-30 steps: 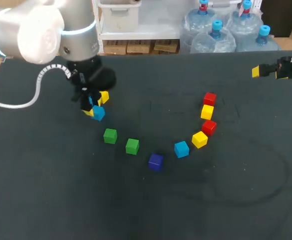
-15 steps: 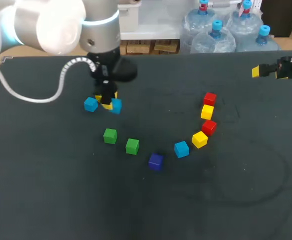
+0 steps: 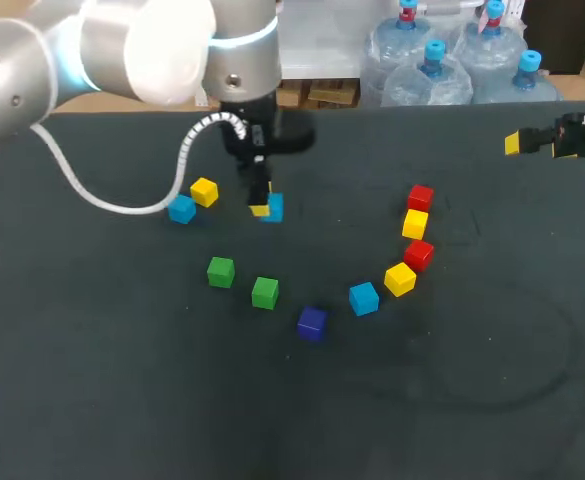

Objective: Place the blue cubes, place green cubes on the blue cubes, place the yellow cubes on the green cubes, then place the red cubes on the yellow cubes, and place purple cube on the red cubes.

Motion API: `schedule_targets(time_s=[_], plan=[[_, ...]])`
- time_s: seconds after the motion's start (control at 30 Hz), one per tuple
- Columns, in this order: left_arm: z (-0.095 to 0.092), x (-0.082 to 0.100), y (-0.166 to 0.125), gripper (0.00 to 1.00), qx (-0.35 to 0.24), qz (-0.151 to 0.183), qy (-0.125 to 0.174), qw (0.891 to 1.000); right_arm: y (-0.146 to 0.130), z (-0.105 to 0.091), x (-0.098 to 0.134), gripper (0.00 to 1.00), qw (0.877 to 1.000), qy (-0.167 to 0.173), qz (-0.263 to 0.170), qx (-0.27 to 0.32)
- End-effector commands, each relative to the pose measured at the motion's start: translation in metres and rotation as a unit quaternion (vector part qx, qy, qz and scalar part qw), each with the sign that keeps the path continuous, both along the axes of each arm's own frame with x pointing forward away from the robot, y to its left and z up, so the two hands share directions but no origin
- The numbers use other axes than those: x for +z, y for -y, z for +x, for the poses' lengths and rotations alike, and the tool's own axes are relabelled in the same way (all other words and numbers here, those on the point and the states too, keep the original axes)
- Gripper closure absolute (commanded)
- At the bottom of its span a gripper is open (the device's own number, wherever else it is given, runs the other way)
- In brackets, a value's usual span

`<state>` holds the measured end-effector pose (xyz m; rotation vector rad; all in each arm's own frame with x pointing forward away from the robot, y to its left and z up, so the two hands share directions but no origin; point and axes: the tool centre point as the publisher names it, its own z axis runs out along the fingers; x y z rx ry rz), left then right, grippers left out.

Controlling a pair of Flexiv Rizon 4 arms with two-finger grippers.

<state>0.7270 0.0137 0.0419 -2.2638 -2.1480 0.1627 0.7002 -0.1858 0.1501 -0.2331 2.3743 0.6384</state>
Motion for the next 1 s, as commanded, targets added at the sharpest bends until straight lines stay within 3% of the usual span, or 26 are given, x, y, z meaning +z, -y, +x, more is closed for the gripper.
schedule_targets(time_s=[0.03,0.1,0.43,0.7,1.0], plan=[[0.006,-0.004,0.012,1.00,0.012,0.016,-0.021,1.000,-0.001,-0.001,0.000,0.00,1.000,0.000,-0.001,-0.002],[0.005,-0.005,0.014,1.00,0.015,0.028,-0.019,0.999,-0.001,-0.001,0.000,0.00,1.000,0.000,-0.001,-0.002],[0.005,-0.017,0.024,1.00,0.018,0.028,-0.023,0.999,-0.001,-0.001,0.000,0.00,1.000,0.000,-0.001,-0.002],[-0.004,-0.017,0.035,1.00,0.007,0.005,-0.009,1.000,-0.001,-0.001,0.000,0.00,1.000,0.000,-0.001,-0.002],[-0.021,-0.022,0.038,1.00,0.008,0.012,0.004,1.000,-0.001,-0.001,0.000,0.00,1.000,0.000,-0.001,-0.002]])
